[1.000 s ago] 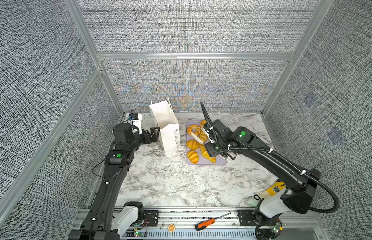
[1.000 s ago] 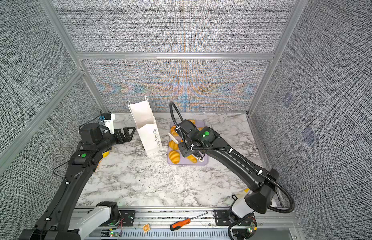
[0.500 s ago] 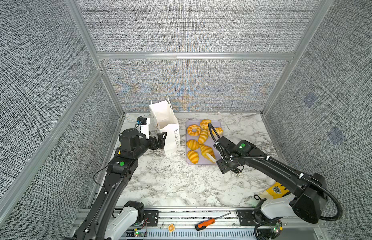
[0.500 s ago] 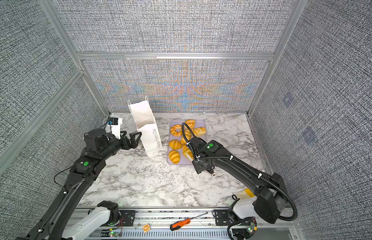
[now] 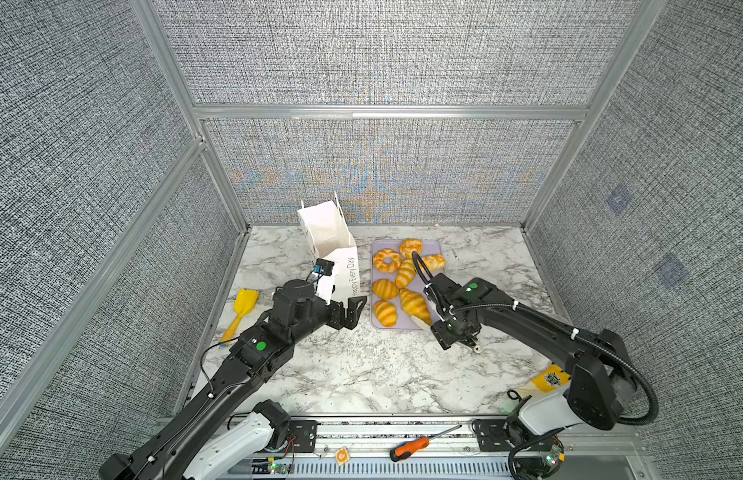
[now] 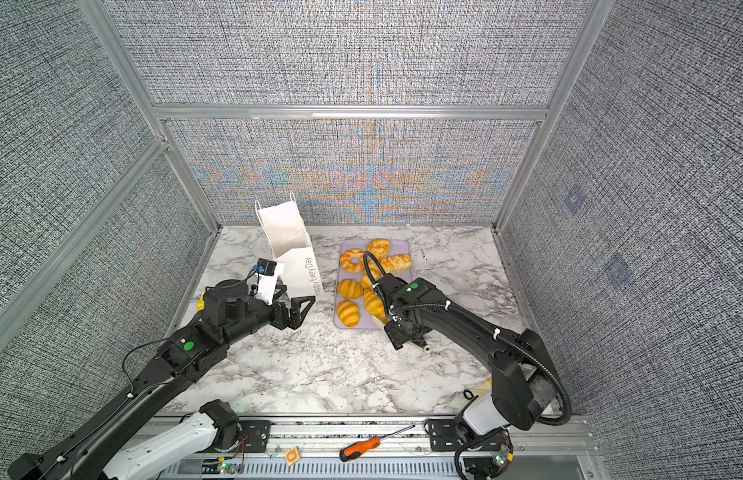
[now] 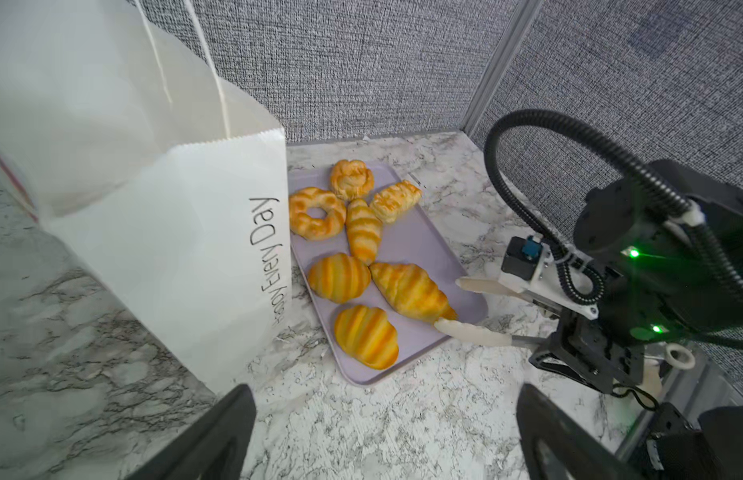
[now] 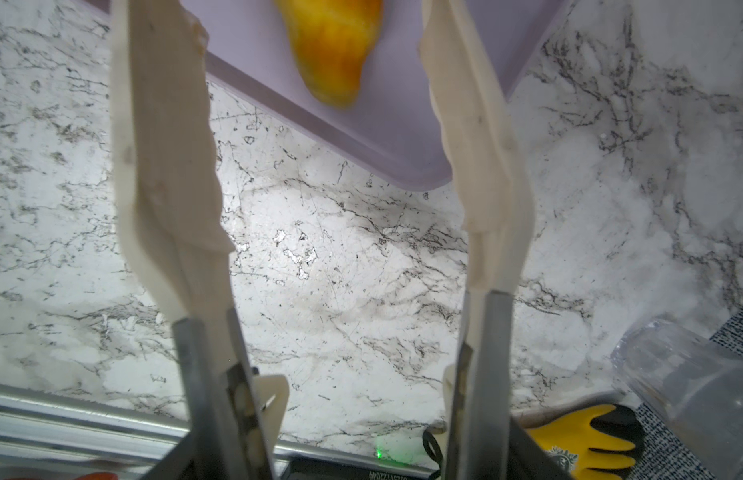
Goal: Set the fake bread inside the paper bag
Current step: 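Move the empty tongs back over the tray while left gripper lowers toward the table, then close the tongs on another croissant on the tray with right gripper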
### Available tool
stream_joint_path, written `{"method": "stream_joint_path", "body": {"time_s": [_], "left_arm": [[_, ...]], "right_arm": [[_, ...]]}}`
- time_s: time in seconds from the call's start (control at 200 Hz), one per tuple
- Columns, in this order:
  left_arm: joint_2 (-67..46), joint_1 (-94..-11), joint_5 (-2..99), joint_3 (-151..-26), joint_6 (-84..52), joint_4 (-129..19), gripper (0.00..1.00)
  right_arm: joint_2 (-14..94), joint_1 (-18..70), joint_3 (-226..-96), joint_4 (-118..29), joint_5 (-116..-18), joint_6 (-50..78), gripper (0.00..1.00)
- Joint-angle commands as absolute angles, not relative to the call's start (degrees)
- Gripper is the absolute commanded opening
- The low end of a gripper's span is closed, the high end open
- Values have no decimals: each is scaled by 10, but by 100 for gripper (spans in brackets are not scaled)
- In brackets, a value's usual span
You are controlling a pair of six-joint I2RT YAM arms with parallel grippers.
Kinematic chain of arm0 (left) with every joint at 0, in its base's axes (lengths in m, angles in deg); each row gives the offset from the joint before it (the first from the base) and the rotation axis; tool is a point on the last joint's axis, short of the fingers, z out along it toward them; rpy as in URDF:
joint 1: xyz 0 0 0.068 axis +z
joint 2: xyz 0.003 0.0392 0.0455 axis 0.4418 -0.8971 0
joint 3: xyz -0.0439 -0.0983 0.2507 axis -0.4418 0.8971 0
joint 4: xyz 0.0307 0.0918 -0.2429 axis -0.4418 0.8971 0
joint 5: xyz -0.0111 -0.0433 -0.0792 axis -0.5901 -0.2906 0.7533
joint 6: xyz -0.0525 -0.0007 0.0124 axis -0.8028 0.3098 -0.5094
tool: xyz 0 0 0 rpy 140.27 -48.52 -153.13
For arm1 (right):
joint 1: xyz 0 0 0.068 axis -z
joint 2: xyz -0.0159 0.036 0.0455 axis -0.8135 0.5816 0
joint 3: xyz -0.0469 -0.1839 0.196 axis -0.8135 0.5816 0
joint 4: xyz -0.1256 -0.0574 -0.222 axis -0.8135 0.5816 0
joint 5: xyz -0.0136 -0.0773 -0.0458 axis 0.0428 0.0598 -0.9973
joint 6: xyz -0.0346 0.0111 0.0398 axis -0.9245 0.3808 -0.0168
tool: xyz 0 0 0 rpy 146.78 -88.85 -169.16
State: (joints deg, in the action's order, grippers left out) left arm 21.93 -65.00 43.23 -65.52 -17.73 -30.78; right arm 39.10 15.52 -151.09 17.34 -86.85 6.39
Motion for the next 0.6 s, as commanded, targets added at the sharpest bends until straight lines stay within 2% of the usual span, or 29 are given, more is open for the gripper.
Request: {"method": "stream_joint_path", "body": {"time_s": [0.0, 0.21, 0.595], "left_arm": [[213, -684, 412, -652, -188, -298, 99], [202, -742, 401, -623, -207, -281, 99], [157, -747, 415, -598, -211, -278, 99]], "right_arm": [[409, 159, -1523, 167, -872, 39, 72], [452, 172, -1542, 151, -880, 8, 73], [506, 183, -1577, 142, -881, -34, 73]]}}
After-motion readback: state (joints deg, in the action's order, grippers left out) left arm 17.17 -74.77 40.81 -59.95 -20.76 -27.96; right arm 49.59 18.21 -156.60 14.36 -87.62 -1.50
